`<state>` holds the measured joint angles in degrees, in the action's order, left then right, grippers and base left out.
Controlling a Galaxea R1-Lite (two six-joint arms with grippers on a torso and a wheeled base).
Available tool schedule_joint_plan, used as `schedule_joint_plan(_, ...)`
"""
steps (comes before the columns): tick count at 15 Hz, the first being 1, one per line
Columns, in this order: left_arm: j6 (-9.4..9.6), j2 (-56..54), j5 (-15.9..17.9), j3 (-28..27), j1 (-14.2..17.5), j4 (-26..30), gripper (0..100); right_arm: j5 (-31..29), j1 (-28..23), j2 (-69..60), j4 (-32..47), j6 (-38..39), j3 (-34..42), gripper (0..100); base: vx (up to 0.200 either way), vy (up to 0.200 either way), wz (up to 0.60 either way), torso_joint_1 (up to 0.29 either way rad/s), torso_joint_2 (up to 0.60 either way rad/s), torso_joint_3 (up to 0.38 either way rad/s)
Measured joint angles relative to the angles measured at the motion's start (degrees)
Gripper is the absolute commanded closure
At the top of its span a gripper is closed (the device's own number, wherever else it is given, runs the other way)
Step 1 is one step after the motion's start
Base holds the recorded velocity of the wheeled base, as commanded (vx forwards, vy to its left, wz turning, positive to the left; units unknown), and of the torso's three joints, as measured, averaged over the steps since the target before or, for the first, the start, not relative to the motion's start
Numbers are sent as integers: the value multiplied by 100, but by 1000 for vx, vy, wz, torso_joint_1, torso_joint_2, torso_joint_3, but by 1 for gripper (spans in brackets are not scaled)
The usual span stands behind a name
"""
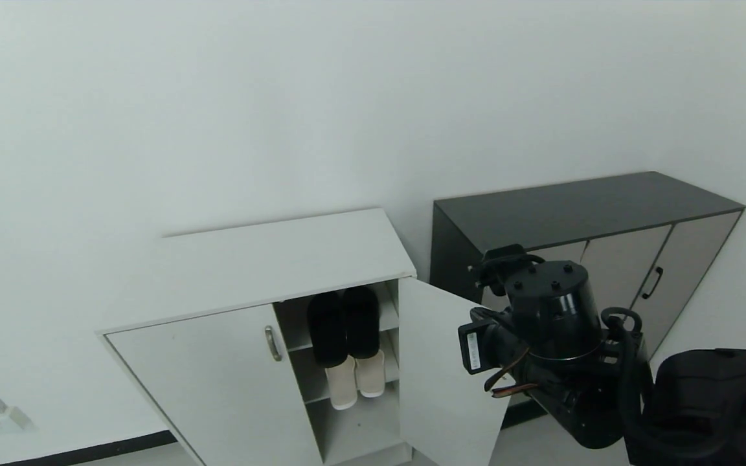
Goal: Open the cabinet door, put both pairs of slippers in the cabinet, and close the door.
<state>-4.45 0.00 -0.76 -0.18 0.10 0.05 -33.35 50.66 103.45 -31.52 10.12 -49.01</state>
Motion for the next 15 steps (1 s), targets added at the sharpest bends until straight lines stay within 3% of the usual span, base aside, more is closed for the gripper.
schedule_joint_plan(2,0,0,-4,0,1,5,100,7,-20,22,-39,-2,4,100,0,0,0,0,0,0)
schedule_joint_plan(8,0,0,0,0,-2,-5,100,5,-67,41,-50,-2,6,100,-200,0,0,-2,-1,3)
schedule_joint_plan(10,-4,0,-6,0,-2,2,100,5,-122,41,-41,-9,6,100,0,0,0,0,0,0)
schedule_joint_plan(15,-4,0,-6,0,0,-2,100,190,-905,132,-149,-232,-308,100,0,0,0,0,0,0)
